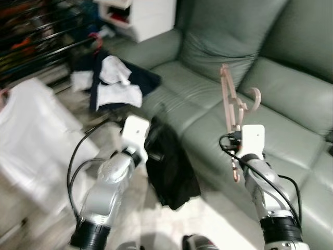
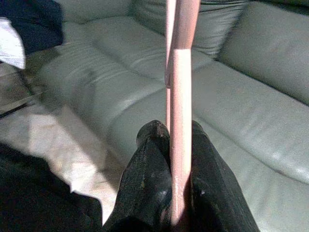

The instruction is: Hang hanger

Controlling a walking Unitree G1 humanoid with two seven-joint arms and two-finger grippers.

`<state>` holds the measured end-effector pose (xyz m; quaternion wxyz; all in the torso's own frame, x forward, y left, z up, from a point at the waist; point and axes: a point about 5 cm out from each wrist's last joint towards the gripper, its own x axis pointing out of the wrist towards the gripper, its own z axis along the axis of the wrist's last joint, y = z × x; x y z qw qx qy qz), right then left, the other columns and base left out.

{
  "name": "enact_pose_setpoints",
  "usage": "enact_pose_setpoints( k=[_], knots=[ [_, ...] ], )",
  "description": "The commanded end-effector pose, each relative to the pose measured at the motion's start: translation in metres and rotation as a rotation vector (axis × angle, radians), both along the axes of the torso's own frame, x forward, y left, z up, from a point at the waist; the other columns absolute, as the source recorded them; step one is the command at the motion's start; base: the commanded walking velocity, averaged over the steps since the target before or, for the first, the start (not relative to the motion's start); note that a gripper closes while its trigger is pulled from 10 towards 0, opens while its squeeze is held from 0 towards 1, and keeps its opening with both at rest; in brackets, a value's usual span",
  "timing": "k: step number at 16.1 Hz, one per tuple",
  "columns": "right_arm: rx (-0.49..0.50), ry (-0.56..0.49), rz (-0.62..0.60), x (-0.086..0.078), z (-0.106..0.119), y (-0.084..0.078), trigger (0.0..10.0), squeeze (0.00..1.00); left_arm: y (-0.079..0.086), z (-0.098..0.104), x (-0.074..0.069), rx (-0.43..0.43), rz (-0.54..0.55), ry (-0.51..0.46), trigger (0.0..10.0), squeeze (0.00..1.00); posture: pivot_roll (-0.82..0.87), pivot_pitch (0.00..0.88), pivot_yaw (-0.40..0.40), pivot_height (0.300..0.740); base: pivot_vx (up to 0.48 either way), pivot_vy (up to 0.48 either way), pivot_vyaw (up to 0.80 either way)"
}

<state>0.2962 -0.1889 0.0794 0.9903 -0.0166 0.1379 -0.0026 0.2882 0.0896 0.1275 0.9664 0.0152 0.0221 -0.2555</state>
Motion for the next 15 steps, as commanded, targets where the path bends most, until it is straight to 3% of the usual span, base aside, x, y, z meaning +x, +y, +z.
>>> enact_pose_setpoints(
  k=[1,5,8,9,10,11,12,13,15],
  knots=[
    [-0.004,-0.018,0.009,0.003,0.004,0.005,10.0,0.0,0.006,0.004,0.005,0.031,0.01,-0.039,10.0,0.0,-0.04,0.024,0.047,0.74,0.0,0.0,-0.8],
    [-0.034,-0.053,-0.013,0.001,0.006,0.002,10.0,0.0,0.009,0.009,0.022,0.103,-0.002,-0.098,10.0,0.0,-0.05,0.009,0.063,0.74,0.0,0.0,-0.2],
    [-0.035,-0.036,-0.024,0.002,0.003,0.002,10.0,0.0,0.018,0.023,0.045,0.069,-0.02,-0.106,10.0,0.0,-0.06,0.0,0.083,0.74,0.0,0.0,0.0],
    [-0.033,-0.028,-0.024,0.0,0.0,0.004,10.0,0.0,0.02,0.026,0.05,0.131,-0.137,-0.109,10.0,0.0,-0.06,0.001,0.085,0.74,0.0,0.0,0.0],
    [-0.022,-0.016,0.001,-0.001,-0.002,0.007,10.0,0.0,0.017,0.022,0.047,0.244,-0.385,-0.06,10.0,0.0,-0.06,0.0,0.09,0.74,0.0,0.0,0.0],
    [-0.016,-0.011,0.009,-0.002,-0.003,0.009,10.0,0.0,0.02,0.014,0.04,0.413,-0.611,-0.007,10.0,0.0,-0.06,0.0,0.09,0.74,0.0,0.0,0.0],
    [-0.004,-0.015,-0.005,0.0,-0.003,0.008,10.0,0.0,0.03,0.011,0.044,0.574,-0.683,0.012,10.0,0.0,-0.06,0.0,0.098,0.74,0.0,0.0,0.0],
    [-0.006,-0.025,-0.006,0.002,-0.001,0.008,10.0,0.0,0.041,0.013,0.055,0.828,-0.715,-0.041,10.0,0.0,-0.06,0.0,0.103,0.74,0.0,0.0,0.0],
    [0.0,-0.039,-0.001,0.005,0.003,0.009,10.0,0.0,0.051,0.02,0.071,1.065,-0.663,-0.099,10.0,0.0,-0.06,0.0,0.111,0.74,0.0,0.0,0.0]
  ],
)
